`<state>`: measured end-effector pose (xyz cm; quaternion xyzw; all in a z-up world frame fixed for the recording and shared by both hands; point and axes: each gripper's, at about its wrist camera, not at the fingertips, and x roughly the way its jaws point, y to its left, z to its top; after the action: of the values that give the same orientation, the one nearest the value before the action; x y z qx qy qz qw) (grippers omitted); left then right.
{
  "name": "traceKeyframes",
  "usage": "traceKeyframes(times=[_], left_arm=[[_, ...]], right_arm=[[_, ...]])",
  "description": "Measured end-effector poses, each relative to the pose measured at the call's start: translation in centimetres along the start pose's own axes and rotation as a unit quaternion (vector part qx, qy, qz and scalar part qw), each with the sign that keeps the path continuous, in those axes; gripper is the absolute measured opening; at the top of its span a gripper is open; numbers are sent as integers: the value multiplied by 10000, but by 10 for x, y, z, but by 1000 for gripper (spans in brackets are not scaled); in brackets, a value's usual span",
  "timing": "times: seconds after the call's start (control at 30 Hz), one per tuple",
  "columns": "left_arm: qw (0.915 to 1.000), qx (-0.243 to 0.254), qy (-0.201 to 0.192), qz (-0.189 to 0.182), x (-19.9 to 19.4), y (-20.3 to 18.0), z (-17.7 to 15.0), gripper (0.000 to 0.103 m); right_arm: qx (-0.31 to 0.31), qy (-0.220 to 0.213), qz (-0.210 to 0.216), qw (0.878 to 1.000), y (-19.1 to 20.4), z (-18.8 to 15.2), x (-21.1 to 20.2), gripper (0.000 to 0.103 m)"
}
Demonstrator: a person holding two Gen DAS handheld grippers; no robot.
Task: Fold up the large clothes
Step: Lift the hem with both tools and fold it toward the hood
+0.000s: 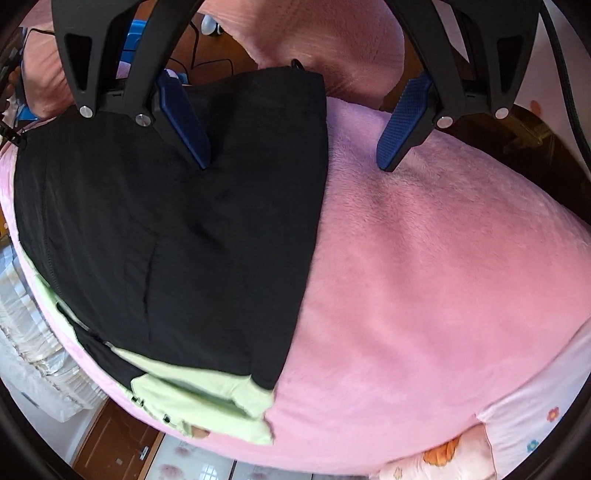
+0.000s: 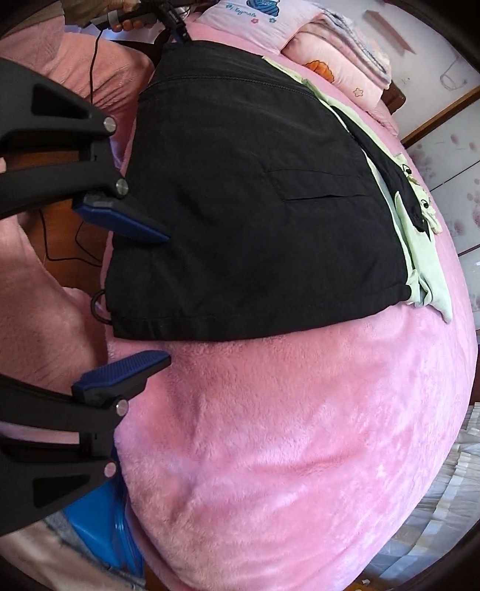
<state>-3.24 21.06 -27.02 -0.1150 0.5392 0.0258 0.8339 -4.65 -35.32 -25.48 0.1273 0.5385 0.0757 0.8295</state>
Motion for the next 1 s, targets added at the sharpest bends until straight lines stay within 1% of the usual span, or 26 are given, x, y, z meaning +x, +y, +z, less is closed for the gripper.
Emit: traceKeyframes(times=[0.1,0.13,0.17,0.2,0.23,0.27,0.3,0.33,0.37,0.4,0.47,0.5,0.53,0.57,0.6,0.67,0.73,0.77,0.8,0.9,0.97,1.0], left_arm=[[9999,112,-12,62,7,-3,1,91],[9999,120,-12,62,9,-3,1,91],[9999,124,-18,59,9,-4,2,88],[9999,138,-31,32,9,-4,2,85],[9998,172,-49,6,7,-5,2,74],[9998,206,-68,22,7,-8,3,59],[9996,269,-70,1,4,-11,3,50],[9995,307,-44,-18,2,-13,2,31],[9993,367,29,17,0,-17,3,16],[9991,422,74,30,-3,-21,4,10],[9984,513,177,170,-8,-32,8,5],[9986,473,211,118,-11,-35,11,4],[9992,325,237,-84,-16,-36,15,3],[9989,97,248,-383,-22,-35,20,3],[9979,-80,224,-601,-28,-35,25,3],[9931,-495,129,-1053,-43,-34,39,3],[9870,-813,7,-1384,-56,-34,52,3],[9823,-998,-94,-1584,-65,-35,63,3],[9788,-1111,-234,-1705,-73,-37,73,3],[9714,-1300,-579,-1900,-94,-45,105,3],[9657,-1514,-799,-1953,-105,-49,133,3],[9642,-1589,-912,-1916,-108,-48,143,3]], right_arm=[[-125,-1,55,9999,3,0,2,60],[-173,-1,9,9998,6,0,2,59],[-224,2,-34,9997,7,-1,3,56],[-241,7,-35,9997,7,-1,2,49],[-237,7,-23,9997,6,-1,1,44],[-198,9,-10,9998,5,1,0,38],[-154,24,12,9999,4,2,0,30],[-120,6,69,9999,2,3,-3,28],[-102,12,90,9999,2,3,-5,25],[-128,10,89,9999,3,2,-8,21],[-229,-40,39,9997,9,2,-17,20],[-228,-90,91,9997,10,3,-24,19],[-163,-187,238,9994,11,5,-32,19],[-81,-287,387,9988,11,9,-38,18],[26,-437,567,9974,10,12,-49,18],[253,-705,889,9932,6,20,-68,17],[412,-990,1155,9875,6,30,-86,17],[440,-1176,1284,9837,8,40,-96,17],[446,-1288,1344,9815,10,46,-102,17],[467,-1732,1567,9712,20,81,-124,17],[488,-1950,1639,9658,29,110,-130,17],[494,-2038,1639,9639,33,126,-131,17]])
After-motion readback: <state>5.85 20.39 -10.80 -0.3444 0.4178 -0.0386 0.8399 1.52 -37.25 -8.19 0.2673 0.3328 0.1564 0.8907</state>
